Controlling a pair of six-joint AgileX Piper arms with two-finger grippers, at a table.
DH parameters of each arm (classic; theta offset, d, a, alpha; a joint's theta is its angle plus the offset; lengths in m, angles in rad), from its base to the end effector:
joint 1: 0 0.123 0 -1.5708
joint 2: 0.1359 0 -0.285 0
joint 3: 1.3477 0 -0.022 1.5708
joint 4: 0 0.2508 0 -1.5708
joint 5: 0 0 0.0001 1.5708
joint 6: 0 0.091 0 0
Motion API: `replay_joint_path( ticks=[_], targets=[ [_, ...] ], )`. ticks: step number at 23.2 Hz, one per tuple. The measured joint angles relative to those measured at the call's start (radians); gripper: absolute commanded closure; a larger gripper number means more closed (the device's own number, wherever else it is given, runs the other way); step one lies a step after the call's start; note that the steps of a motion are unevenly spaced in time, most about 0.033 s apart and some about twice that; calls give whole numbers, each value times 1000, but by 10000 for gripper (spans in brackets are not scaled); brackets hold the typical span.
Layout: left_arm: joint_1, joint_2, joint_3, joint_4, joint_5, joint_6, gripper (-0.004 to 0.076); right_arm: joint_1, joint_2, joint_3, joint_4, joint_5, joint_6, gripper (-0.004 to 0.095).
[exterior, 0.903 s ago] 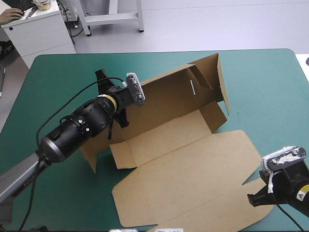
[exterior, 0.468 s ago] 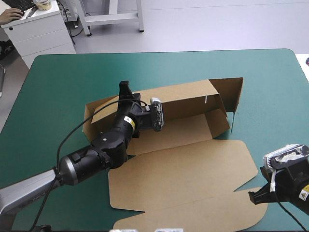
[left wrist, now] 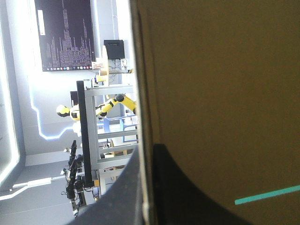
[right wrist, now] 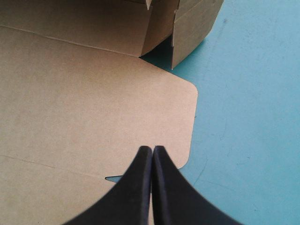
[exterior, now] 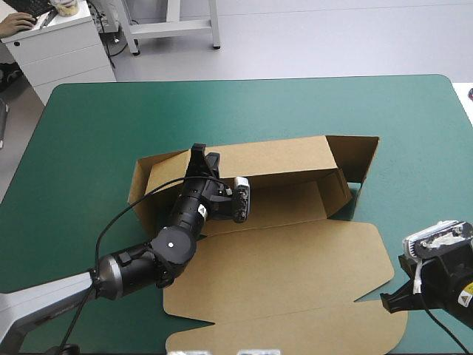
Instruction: Fold the box
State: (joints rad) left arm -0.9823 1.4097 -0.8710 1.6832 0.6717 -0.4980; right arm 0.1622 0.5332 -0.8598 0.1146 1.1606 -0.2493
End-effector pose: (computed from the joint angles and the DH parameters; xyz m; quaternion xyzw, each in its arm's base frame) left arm 0.2106 -0.2140 0.2929 0.6083 0.5189 0.3300 0.5017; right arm 0.0614 0.0197 0.3594 -0.1870 0.8955 0.0398 0.4019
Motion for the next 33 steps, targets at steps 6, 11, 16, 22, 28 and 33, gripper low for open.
replay_joint_path(
  ticks=[6, 11, 16, 22, 28, 33],
  targets=[
    [17, -3, 20, 43, -18, -79, 734, 0, 0, 0, 0, -7, 31, 928],
    [41, -3, 20, 48, -31, -104, 734, 0, 0, 0, 0, -15, 72, 861],
    [42, -4, 21, 48, -57, -94, 734, 0, 6, -27, 4, -14, 87, 533],
    [42, -4, 22, 48, -57, -90, 734, 0, 118, -192, 9, -14, 87, 81],
    [42, -5, 22, 48, -57, -125, 734, 0, 377, -379, -3, -86, 87, 82],
    [42, -5, 22, 48, -57, -131, 734, 0, 651, -597, -3, -112, 86, 82]
  ],
)
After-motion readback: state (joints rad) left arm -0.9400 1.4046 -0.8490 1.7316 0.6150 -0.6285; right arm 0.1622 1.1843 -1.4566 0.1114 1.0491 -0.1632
